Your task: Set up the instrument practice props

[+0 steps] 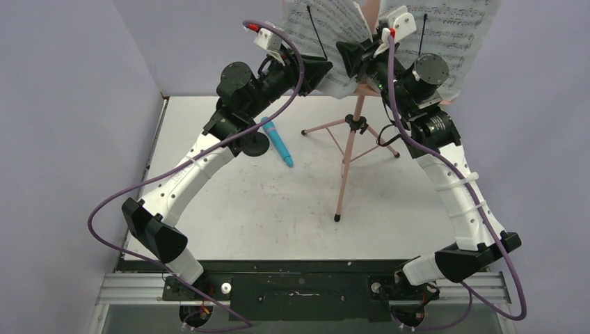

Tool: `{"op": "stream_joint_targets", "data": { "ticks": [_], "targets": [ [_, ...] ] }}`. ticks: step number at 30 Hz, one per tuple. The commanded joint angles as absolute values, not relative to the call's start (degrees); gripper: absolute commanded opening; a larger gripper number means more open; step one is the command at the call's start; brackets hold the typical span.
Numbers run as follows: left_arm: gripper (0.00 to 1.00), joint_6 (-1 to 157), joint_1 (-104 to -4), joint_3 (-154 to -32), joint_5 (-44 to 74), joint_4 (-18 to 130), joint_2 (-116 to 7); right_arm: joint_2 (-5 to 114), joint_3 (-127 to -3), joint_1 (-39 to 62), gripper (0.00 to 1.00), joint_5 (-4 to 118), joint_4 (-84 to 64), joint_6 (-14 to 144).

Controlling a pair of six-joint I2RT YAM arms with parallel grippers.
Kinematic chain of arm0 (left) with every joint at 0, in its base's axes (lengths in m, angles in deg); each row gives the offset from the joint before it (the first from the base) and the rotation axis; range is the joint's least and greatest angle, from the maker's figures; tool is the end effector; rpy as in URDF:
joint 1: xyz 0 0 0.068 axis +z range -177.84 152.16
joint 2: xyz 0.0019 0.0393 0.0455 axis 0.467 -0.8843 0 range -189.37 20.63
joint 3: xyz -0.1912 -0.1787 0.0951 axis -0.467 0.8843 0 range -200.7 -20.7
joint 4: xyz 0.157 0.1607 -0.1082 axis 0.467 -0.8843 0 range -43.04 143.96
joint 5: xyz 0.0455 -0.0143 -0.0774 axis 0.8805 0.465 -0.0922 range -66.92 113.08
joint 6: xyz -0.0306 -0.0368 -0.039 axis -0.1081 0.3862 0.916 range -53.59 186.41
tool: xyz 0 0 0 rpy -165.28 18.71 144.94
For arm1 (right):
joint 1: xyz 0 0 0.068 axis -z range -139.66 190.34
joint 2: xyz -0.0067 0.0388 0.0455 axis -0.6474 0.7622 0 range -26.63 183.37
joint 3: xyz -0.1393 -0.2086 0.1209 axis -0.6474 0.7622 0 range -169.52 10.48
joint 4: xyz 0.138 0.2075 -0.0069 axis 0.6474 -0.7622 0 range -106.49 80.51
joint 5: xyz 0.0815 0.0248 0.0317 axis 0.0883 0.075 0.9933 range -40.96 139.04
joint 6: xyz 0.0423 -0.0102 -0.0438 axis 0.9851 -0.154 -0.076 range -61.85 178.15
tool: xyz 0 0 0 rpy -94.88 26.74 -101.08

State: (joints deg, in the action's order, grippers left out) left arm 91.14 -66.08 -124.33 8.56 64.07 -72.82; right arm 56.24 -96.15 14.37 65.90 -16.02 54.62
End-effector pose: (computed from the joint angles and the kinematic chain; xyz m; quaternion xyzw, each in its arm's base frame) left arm 0.2801 -0.2356 0.5243 0.1697 0.5508 -0.4867 0.6565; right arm 0.2528 0.1383 0.5647 -0.2635 0.5373 0.2403 0.7642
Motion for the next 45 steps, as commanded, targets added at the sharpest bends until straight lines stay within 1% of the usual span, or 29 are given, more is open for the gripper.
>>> {"op": "stream_joint_targets", "data": {
  "ticks": [1, 2, 6, 18, 28, 30, 32, 34, 37, 40, 45],
  "targets": [
    [0.26, 90.58, -66.6, -124.28, 8.53, 65.9, -70.29, 51.08, -93.09, 13.94, 0.28, 62.38, -11.02, 55.94],
    [0.26, 90.58, -66.6, -124.24, 8.49, 65.91, -70.32, 50.52, -92.48, 13.94, 0.3, 61.82, -10.9, 56.02],
    [0.26, 90.71, -66.6, -124.23, 8.5, 65.91, -70.31, 48.66, -90.62, 13.92, 0.32, 60.63, -10.59, 56.6],
    [0.26, 90.93, -66.6, -124.06, 8.5, 66.0, -70.07, 44.17, -81.72, 13.9, 0.31, 58.59, -9.93, 59.67],
    [0.26, 91.02, -66.6, -123.79, 8.58, 66.17, -70.0, 42.02, -74.61, 13.89, 0.25, 59.25, -6.11, 62.37],
    [0.26, 91.02, -66.6, -123.86, 8.73, 66.17, -70.13, 41.62, -73.43, 13.94, 0.22, 59.44, -5.71, 62.7],
    [0.25, 91.09, -66.6, -123.88, 8.77, 66.3, -70.2, 41.34, -73.04, 13.95, 0.16, 59.87, -5.24, 62.8],
    [0.22, 91.15, -66.6, -124.03, 8.74, 66.43, -70.26, 41.31, -73.3, 13.92, 0.1, 60.01, -5.62, 62.83],
    [0.17, 91.49, -66.6, -124.23, 9.16, 66.44, -70.62, 41.31, -74.22, 13.91, 0.06, 60.02, -6.33, 62.4],
    [0.15, 91.75, -66.6, -124.23, 9.8, 66.51, -70.75, 41.43, -75.71, 13.91, 0.05, 59.99, -7.35, 61.64],
    [0.02, 92.07, -66.6, -124.23, 9.9, 67.02, -70.75, 42.44, -79.31, 13.84, 0.05, 59.93, -11.36, 60.0]
  ]
}}
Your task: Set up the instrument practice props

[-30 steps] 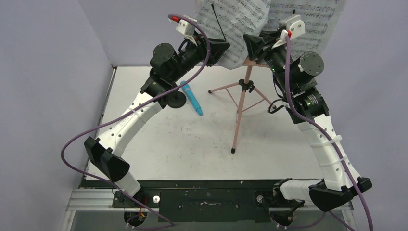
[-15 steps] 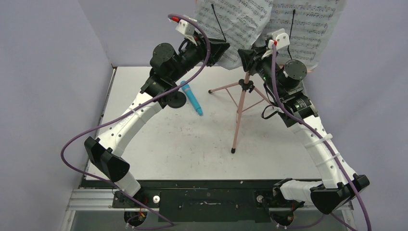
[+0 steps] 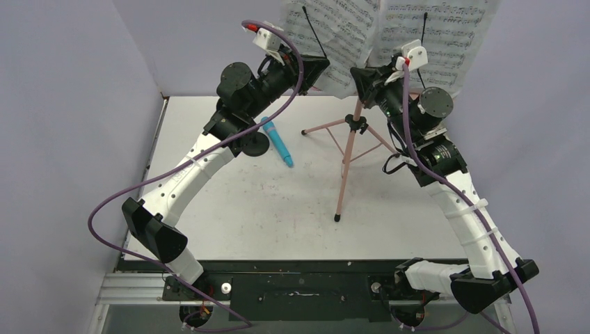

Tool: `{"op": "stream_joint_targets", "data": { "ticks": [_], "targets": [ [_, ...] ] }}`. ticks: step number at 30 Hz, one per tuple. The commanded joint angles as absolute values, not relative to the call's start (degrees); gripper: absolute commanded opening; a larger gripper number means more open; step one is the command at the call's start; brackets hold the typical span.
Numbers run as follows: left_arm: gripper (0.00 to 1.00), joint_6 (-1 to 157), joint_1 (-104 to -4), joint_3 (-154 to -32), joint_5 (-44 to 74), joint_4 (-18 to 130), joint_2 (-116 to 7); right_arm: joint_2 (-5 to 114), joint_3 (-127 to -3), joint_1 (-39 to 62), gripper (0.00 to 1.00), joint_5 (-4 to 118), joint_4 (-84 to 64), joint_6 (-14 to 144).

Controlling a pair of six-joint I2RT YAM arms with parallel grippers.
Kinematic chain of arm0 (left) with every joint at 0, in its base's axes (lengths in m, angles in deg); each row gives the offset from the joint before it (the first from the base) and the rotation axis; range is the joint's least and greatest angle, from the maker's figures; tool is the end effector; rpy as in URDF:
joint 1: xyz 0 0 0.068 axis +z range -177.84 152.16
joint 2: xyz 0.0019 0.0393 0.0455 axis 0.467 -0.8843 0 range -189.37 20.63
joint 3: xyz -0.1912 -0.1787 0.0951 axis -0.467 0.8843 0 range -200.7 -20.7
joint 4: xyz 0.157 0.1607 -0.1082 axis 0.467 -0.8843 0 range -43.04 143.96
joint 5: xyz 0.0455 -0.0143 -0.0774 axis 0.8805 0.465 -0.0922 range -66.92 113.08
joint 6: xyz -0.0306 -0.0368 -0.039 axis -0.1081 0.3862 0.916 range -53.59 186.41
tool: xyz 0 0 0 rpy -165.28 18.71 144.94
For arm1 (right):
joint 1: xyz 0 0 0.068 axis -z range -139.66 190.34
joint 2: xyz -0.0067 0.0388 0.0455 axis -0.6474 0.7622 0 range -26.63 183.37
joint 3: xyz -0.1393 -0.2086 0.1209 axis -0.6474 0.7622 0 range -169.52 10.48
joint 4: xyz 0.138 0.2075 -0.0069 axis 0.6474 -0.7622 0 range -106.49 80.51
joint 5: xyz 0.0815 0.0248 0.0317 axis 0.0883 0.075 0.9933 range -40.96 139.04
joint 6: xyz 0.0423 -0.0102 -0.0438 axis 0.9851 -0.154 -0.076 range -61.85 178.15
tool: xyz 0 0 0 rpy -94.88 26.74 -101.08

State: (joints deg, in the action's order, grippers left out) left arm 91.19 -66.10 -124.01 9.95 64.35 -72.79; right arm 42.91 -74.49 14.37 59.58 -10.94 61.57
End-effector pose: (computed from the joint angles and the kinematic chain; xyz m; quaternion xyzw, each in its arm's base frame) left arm 0.2812 -0.2352 0.5233 0.1599 0.5529 -0.4819 0.6607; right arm 0.2205 0.1170 0.5148 -0.1909 0.5871 0.2538 0.7446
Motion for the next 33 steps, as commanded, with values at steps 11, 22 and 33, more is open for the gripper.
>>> {"op": "stream_joint_targets", "data": {
  "ticks": [11, 22, 33],
  "targets": [
    [0.0, 90.93, -66.6, -124.65, 7.08, 67.85, -71.14, 46.09, -87.27, 13.92, 0.05, 58.82, -18.9, 55.81],
    [0.0, 90.59, -66.64, -124.32, 6.74, 67.8, -70.71, 50.65, -93.49, 13.9, 0.05, 59.38, -23.16, 53.85],
    [0.0, 90.27, -66.68, -123.97, 6.71, 68.27, -70.49, 52.35, -96.04, 13.93, 0.05, 60.42, -24.35, 53.83]
  ]
}}
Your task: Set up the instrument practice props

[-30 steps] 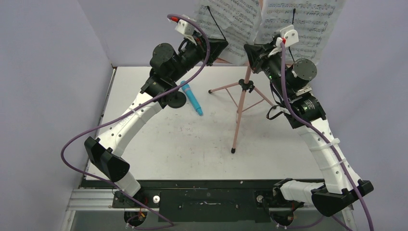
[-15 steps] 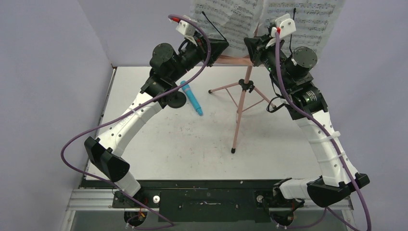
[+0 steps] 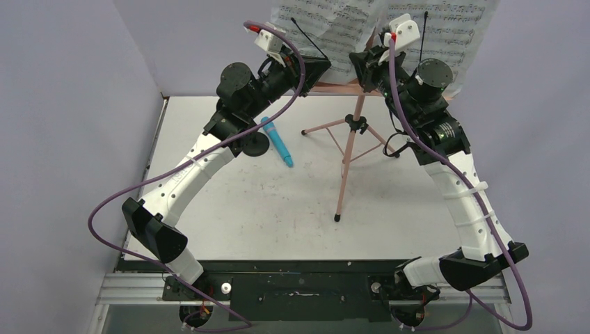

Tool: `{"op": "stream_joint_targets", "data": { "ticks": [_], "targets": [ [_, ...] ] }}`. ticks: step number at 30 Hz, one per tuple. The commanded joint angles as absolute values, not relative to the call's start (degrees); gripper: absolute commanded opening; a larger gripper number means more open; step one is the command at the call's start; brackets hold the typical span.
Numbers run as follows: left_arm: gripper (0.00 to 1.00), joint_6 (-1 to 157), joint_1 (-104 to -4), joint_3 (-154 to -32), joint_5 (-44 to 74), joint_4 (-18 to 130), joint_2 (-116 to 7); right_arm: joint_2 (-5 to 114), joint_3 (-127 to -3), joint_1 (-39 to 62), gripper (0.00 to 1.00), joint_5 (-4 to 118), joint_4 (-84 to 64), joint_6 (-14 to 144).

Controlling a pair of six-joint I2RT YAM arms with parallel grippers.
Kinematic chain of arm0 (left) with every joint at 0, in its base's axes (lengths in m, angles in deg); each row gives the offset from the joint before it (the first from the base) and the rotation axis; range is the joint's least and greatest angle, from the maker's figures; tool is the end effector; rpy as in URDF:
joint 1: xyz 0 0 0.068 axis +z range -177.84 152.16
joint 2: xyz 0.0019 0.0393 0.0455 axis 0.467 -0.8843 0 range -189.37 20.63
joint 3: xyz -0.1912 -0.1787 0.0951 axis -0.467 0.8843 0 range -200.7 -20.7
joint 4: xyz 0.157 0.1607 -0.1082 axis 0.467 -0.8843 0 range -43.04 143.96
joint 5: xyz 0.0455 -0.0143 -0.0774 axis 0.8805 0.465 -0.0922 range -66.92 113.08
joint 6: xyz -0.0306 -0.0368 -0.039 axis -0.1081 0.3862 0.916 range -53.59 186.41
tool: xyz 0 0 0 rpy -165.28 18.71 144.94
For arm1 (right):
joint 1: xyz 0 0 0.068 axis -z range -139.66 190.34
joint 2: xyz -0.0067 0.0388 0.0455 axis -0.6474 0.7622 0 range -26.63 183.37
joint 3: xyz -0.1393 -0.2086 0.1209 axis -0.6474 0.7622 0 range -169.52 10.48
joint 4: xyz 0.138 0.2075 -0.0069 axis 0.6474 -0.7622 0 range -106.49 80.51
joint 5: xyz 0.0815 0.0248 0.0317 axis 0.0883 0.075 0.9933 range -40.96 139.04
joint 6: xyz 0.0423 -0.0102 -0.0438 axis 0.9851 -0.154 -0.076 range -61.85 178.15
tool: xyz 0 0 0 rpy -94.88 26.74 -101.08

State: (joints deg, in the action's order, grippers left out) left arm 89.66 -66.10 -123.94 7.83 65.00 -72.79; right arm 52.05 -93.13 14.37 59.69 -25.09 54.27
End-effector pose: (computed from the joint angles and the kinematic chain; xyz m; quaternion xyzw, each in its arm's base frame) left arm 0.2796 -0.2361 0.5240 0.1819 0.5433 -0.4820 0.6629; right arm 0.2391 0.1261 0.5497 -0.2343 0.6044 0.2045 0.7334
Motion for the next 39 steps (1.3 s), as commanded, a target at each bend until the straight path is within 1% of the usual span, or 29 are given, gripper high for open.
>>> {"op": "stream_joint_targets", "data": {
  "ticks": [1, 4, 5, 8, 9, 10, 12, 21, 25, 28, 32, 35, 39],
  "targets": [
    [0.0, 90.26, -66.68, -123.9, 6.65, 68.24, -70.51, 52.54, -96.38, 13.95, 0.05, 60.46, -24.57, 53.74],
    [0.0, 90.31, -66.68, -123.06, 8.09, 68.28, -70.06, 52.57, -96.49, 13.96, 0.05, 60.53, -24.78, 53.71],
    [0.02, 90.38, -66.68, -122.64, 8.87, 68.4, -69.8, 52.44, -96.41, 13.93, 0.05, 60.57, -24.72, 53.78],
    [0.21, 91.39, -66.56, -121.34, 10.79, 69.24, -68.97, 52.16, -96.02, 13.97, 0.05, 60.55, -24.38, 53.98],
    [0.25, 91.9, -66.45, -121.18, 11.19, 69.51, -68.81, 52.05, -95.88, 13.9, 0.05, 60.55, -24.25, 54.06],
    [0.28, 92.53, -66.36, -121.15, 11.35, 69.66, -68.71, 51.97, -95.73, 13.89, 0.05, 60.58, -24.18, 54.09],
    [0.31, 93.8, -66.25, -121.24, 11.47, 70.05, -68.69, 51.8, -95.56, 13.94, 0.05, 60.66, -24.01, 54.2],
    [0.32, 105.04, -64.29, -121.61, 12.73, 73.55, -69.76, 51.47, -95.26, 13.89, 0.05, 60.9, -23.82, 54.23],
    [0.27, 106.68, -64.09, -125.13, 12.73, 70.78, -71.28, 51.41, -95.08, 13.93, 0.05, 61.19, -23.73, 54.34],
    [0.26, 108.0, -64.05, -128.55, 13.58, 66.67, -73.02, 51.47, -95.01, 13.94, 0.05, 61.38, -23.65, 54.52],
    [0.24, 109.25, -64.05, -130.83, 13.18, 66.19, -74.94, 51.51, -95.08, 13.95, 0.05, 61.69, -23.62, 54.61],
    [0.2, 109.22, -64.05, -132.82, 13.87, 63.63, -75.89, 51.43, -95.01, 13.95, 0.05, 61.78, -23.68, 54.63],
    [0.2, 109.3, -64.05, -133.88, 14.09, 62.32, -76.6, 51.25, -94.99, 13.95, 0.05, 61.69, -23.73, 54.52]
  ]
}}
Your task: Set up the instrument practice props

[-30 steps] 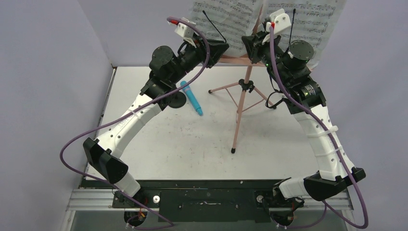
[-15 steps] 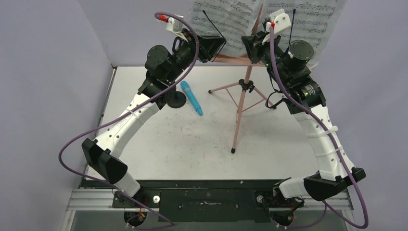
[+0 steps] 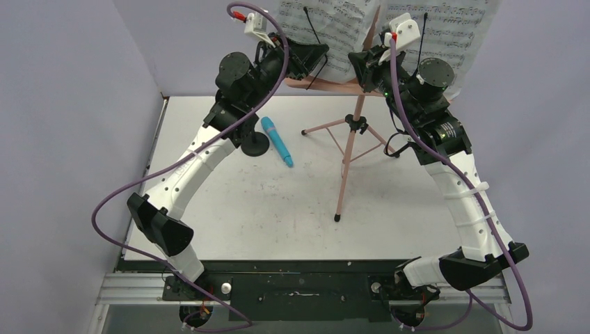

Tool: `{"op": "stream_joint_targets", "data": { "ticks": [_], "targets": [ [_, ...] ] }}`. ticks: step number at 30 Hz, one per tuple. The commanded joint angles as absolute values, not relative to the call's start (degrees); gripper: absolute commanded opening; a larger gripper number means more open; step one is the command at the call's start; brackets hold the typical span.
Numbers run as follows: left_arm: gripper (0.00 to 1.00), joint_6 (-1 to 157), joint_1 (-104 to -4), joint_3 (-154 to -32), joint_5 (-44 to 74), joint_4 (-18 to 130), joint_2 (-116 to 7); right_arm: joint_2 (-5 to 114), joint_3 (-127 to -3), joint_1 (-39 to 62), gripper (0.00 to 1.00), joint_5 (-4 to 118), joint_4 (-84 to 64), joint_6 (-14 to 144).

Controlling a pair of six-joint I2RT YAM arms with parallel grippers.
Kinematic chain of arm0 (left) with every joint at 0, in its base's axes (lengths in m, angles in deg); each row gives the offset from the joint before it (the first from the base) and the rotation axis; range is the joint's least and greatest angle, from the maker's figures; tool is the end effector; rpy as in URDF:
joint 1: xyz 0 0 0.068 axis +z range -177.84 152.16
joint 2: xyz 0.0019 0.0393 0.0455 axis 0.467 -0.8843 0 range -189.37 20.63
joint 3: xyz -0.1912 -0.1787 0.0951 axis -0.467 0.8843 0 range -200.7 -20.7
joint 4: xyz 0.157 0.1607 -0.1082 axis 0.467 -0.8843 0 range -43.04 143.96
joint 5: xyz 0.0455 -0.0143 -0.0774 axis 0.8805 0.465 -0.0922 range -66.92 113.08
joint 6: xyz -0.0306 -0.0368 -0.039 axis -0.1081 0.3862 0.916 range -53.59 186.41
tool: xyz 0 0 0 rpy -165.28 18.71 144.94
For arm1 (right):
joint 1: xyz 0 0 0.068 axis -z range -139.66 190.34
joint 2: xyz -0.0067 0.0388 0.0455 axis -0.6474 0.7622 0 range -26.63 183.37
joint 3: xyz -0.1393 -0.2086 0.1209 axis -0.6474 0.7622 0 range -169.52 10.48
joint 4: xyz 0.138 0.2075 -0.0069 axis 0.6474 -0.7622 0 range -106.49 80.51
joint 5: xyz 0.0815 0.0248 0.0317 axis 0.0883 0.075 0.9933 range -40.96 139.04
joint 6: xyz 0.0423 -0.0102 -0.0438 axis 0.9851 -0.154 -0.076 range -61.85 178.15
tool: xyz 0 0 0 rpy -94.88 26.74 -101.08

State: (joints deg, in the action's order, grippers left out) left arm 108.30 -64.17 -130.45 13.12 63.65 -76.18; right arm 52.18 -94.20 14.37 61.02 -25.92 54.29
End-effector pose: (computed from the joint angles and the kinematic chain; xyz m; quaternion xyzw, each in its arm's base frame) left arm 0.2977 -0.2289 0.5381 0.0454 0.5554 -0.5603 0.6129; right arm 0.2367 0.1262 0.5530 -0.2424 0.6008 0.2118 0.7317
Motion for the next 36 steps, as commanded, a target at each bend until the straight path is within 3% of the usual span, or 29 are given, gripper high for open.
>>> {"op": "stream_joint_targets", "data": {
  "ticks": [1, 4, 9, 36],
  "targets": [
    [0.2, 109.35, -64.05, -134.19, 14.08, 62.04, -76.86, 51.2, -94.99, 13.91, 0.05, 61.69, -23.73, 54.53],
    [0.19, 109.47, -64.05, -134.51, 14.0, 62.06, -77.23, 51.16, -95.05, 13.89, 0.05, 61.85, -23.64, 54.55],
    [0.0, 108.44, -64.05, -134.43, 13.37, 63.02, -76.82, 51.17, -95.16, 13.92, 0.05, 61.7, -23.73, 54.44],
    [0.0, 97.58, -66.41, -128.28, 10.06, 69.86, -73.68, 54.75, -101.76, 13.93, 0.05, 63.71, -31.94, 51.84]
  ]
}}
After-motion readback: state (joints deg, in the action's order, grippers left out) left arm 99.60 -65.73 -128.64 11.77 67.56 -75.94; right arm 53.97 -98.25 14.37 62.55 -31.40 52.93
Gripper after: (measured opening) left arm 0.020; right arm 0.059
